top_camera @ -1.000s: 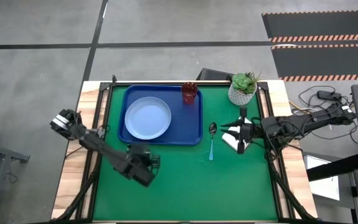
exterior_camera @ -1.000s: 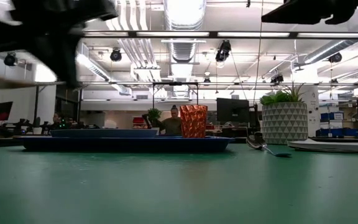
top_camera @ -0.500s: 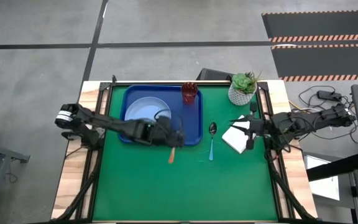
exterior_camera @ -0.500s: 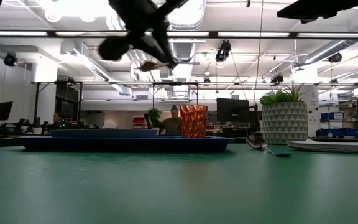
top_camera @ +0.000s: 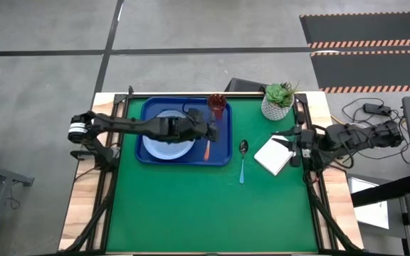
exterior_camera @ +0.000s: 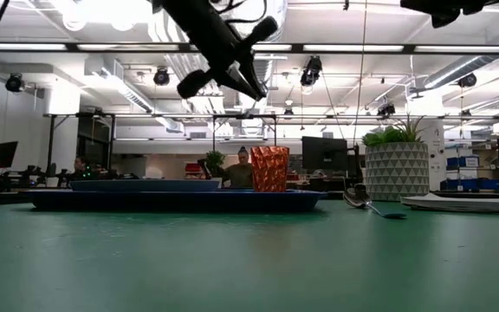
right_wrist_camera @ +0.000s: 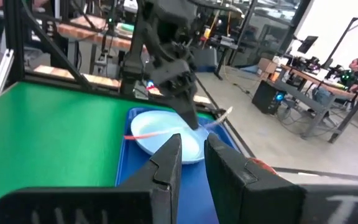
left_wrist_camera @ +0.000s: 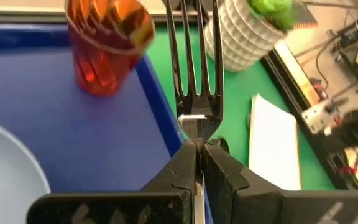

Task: Pick and place plate/cup/fork/spoon on tray
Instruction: Put the orange fork on the blue tray to the right of the blue plate

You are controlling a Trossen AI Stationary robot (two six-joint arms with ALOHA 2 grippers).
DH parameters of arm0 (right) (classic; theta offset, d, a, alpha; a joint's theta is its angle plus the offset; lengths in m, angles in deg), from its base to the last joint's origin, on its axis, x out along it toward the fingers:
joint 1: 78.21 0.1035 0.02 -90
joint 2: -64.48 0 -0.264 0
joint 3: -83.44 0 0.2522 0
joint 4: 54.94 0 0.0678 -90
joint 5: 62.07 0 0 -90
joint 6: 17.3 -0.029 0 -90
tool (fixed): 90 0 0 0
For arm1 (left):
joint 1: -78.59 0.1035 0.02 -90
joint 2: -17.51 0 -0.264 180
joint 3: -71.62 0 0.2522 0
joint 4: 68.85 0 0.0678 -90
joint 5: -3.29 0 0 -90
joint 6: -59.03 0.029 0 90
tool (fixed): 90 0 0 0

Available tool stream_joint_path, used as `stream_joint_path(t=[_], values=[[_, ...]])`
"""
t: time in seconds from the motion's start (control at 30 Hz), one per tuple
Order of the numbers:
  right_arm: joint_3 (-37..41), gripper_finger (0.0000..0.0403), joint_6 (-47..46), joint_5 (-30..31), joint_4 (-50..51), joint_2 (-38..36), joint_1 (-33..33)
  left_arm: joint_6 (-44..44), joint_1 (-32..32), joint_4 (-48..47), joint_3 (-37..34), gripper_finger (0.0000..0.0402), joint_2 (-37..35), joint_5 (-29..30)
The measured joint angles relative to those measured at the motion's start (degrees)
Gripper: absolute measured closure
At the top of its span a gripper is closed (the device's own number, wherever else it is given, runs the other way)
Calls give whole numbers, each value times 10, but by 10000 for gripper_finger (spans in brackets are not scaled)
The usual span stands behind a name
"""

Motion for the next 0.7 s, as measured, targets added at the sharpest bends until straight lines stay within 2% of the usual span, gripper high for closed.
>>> stream_joint_path(t=[0.5, 0.7], values=[[0, 344, 6, 0, -1, 1, 0, 5, 81, 10, 23, 400, 141, -41], [0, 344, 7, 2, 1, 1, 0, 4, 95, -1, 25, 400, 162, -55]])
